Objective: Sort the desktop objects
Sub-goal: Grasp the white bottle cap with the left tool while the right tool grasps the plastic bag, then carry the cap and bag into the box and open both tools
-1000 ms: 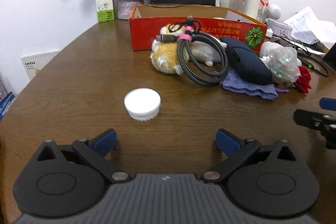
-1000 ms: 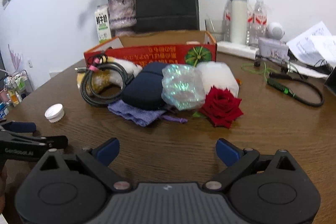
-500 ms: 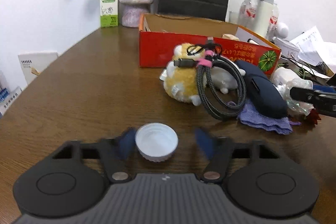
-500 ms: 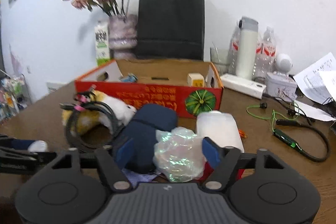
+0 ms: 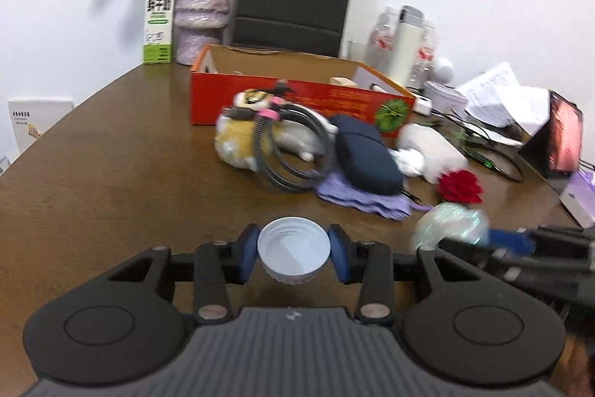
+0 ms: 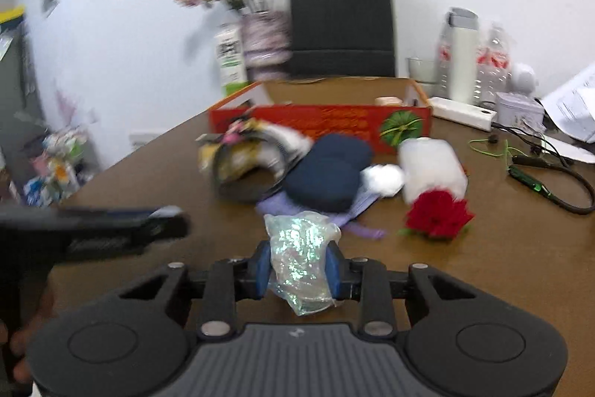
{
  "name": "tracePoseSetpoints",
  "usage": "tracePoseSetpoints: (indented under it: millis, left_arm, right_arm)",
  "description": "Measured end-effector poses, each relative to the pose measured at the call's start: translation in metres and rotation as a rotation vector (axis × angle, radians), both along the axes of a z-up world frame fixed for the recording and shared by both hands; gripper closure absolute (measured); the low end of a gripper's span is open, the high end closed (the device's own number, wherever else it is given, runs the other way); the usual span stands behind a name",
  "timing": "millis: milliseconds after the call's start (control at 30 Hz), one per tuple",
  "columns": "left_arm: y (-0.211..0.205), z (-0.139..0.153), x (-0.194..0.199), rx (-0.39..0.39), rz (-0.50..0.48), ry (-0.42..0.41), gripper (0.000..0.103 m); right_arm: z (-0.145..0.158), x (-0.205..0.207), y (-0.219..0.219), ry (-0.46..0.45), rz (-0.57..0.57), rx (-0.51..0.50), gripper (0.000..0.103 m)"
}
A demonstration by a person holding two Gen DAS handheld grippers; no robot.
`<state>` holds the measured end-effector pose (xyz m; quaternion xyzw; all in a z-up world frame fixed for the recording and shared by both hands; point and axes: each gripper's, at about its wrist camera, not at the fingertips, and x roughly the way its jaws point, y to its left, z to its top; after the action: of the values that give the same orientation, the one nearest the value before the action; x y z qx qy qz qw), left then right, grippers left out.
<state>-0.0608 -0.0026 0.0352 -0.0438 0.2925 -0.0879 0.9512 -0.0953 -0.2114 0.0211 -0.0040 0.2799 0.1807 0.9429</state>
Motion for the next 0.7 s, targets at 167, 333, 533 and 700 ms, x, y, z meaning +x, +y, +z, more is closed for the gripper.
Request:
tracePoseSetpoints:
  millis: [167, 333, 533, 700]
  left_arm:
    - [-0.005, 0.000, -0.020, 0.015, 0.006, -0.003, 0.062]
    - [-0.003, -0.011, -0.029, 0.027, 0.014, 0.017, 0.062]
    - [0.000, 0.008, -0.031, 0.015, 0.017, -0.027, 0.062]
    - [0.008, 0.053, -0.003, -0.029, -0.015, -0.120, 0.062]
  right_arm:
    - [-0.003, -0.021, 0.007, 0.006, 0.014, -0.018, 0.071]
    - [-0.009, -0.028, 0.012, 0.015, 0.017, -0.042, 0.070]
    - [0.014, -0.028, 0.003, -0.034, 0.027, 0.004, 0.077]
    - [0.052, 0.002, -0.011, -0.100, 0.026, 0.063, 0.077]
